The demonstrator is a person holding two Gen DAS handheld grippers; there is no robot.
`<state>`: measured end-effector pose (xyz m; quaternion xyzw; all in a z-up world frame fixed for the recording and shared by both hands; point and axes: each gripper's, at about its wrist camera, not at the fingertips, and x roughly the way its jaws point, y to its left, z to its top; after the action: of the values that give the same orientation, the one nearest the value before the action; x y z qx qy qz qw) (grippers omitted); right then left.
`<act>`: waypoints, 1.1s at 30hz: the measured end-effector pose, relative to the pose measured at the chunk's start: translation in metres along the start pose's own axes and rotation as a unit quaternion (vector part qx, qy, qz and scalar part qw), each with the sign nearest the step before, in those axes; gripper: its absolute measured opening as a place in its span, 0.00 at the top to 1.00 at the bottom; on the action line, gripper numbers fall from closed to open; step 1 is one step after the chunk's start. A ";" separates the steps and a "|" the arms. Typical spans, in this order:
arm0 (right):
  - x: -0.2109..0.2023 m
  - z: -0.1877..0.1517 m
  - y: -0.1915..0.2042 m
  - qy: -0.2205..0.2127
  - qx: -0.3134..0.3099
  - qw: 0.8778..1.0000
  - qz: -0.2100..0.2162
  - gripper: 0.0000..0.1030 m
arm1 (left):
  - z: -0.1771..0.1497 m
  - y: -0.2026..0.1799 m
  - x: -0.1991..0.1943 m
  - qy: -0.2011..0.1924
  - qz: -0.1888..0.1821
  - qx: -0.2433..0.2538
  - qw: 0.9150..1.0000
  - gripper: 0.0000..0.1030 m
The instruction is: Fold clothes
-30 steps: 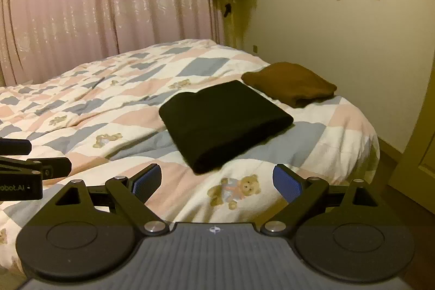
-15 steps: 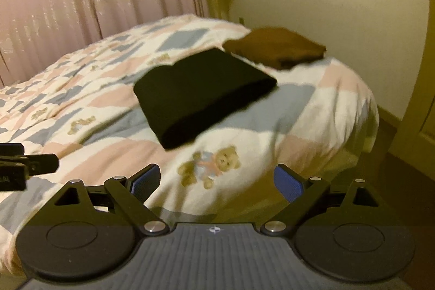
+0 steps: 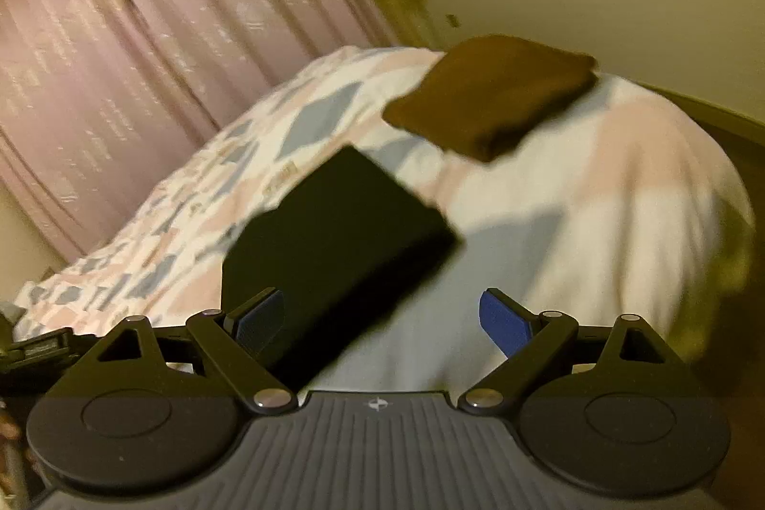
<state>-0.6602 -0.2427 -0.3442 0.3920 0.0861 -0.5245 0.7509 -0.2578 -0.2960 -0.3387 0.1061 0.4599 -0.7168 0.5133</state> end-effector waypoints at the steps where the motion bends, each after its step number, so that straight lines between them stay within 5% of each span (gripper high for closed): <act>1: 0.014 0.014 -0.005 0.006 -0.008 1.000 0.012 0.11 | 0.005 0.001 0.011 -0.006 -0.008 0.004 1.000 0.06; 6: 0.092 0.076 -0.028 0.063 -0.030 0.995 0.069 0.11 | 0.021 0.016 0.059 0.034 -0.025 -0.041 0.998 0.06; 13: 0.184 0.114 -0.033 0.221 -0.013 0.970 0.097 0.12 | 0.029 0.034 0.084 0.094 -0.040 -0.130 0.986 0.08; 19: 0.238 0.121 -0.039 0.329 0.012 0.938 0.111 0.13 | 0.028 0.054 0.106 0.110 -0.060 -0.237 0.963 0.32; 23: 0.258 0.120 -0.035 0.374 0.015 0.920 0.121 0.13 | 0.034 0.054 0.126 0.124 -0.065 -0.259 0.955 0.37; 29: 0.275 0.113 -0.017 0.421 -0.011 0.896 0.140 0.32 | 0.029 0.051 0.137 0.131 -0.060 -0.232 0.962 0.43; 33: 0.277 0.114 -0.018 0.430 0.002 0.895 0.121 0.32 | 0.030 0.056 0.142 0.142 -0.056 -0.251 0.956 0.46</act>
<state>-0.5867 -0.5219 -0.4256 0.5879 0.3519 -0.2102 0.6974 -0.2657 -0.4123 -0.4415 0.0486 0.6981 -0.5839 0.4115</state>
